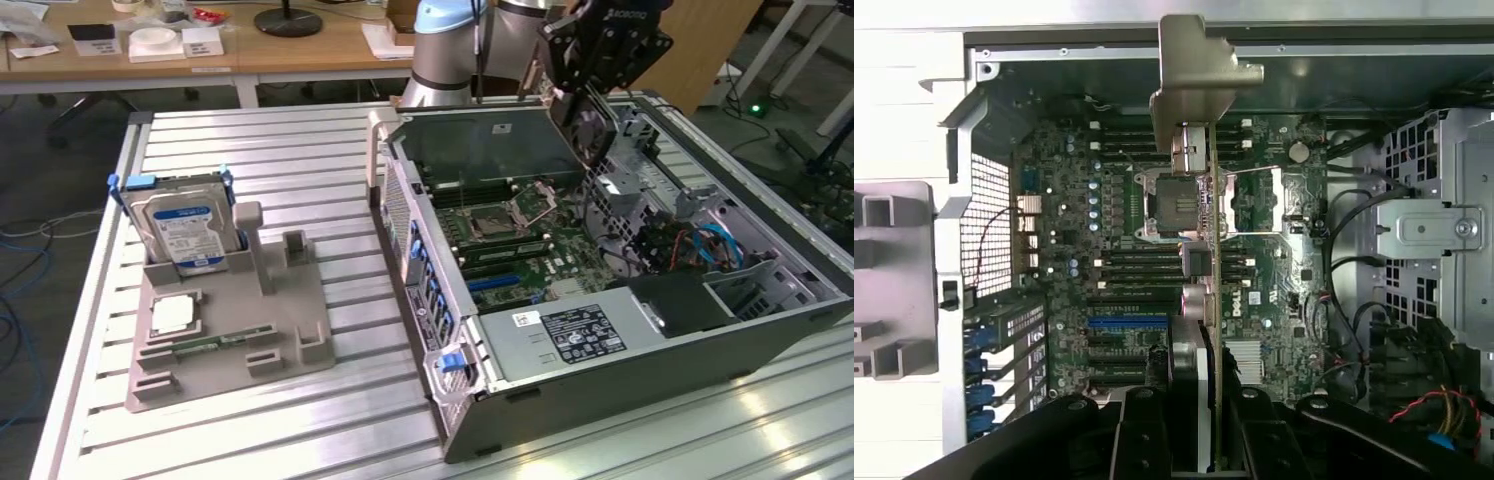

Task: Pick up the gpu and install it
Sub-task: 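Pick up the gpu and move the gpu toward the slot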

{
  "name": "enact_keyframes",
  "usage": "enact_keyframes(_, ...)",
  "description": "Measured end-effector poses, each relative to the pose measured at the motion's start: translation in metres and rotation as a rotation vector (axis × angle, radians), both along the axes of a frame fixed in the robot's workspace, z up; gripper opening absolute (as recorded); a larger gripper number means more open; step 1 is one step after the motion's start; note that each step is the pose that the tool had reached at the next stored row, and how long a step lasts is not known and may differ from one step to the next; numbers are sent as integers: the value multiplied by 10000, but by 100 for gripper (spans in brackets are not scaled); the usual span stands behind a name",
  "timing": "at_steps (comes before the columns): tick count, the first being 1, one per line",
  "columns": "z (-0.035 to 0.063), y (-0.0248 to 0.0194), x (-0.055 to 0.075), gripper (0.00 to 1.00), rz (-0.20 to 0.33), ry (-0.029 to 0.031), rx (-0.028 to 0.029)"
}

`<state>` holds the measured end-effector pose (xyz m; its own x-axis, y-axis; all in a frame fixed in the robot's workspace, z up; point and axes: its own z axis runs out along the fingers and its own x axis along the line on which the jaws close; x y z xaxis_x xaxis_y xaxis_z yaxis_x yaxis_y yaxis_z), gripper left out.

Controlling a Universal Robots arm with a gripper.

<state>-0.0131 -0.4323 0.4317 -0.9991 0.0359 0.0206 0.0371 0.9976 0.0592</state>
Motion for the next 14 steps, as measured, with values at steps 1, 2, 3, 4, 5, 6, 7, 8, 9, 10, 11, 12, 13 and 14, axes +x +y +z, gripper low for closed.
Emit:
enact_keyframes(1, -1, 0, 19, 28, 0, -1, 0)
enact_keyframes(2, -3, 0, 37, 28, -1, -1, 1)
enact_keyframes(3, -4, 0, 55, 28, -1, 0, 1)
enact_keyframes(4, -5, 0, 74, 28, -2, -1, 0)
enact_keyframes(5, -7, 0, 93, 28, -1, -1, 1)
enact_keyframes(6, -8, 0, 112, 28, -1, 0, 1)
enact_keyframes(7, -9, 0, 131, 28, -1, 0, -1)
enact_keyframes(8, -11, 1, 150, 28, -1, 0, -1)
enact_keyframes(9, -13, 0, 168, 28, 0, 0, 0)
enact_keyframes(10, -14, 1, 186, 28, -1, -1, 0)
enact_keyframes(11, -15, 1, 205, 28, -2, 0, -1)
enact_keyframes(12, -18, 1, 228, 28, -1, -1, 0)
enact_keyframes(13, -19, 1, 252, 28, -2, 0, 0)
enact_keyframes(14, -20, 1, 276, 28, -1, 0, 0)
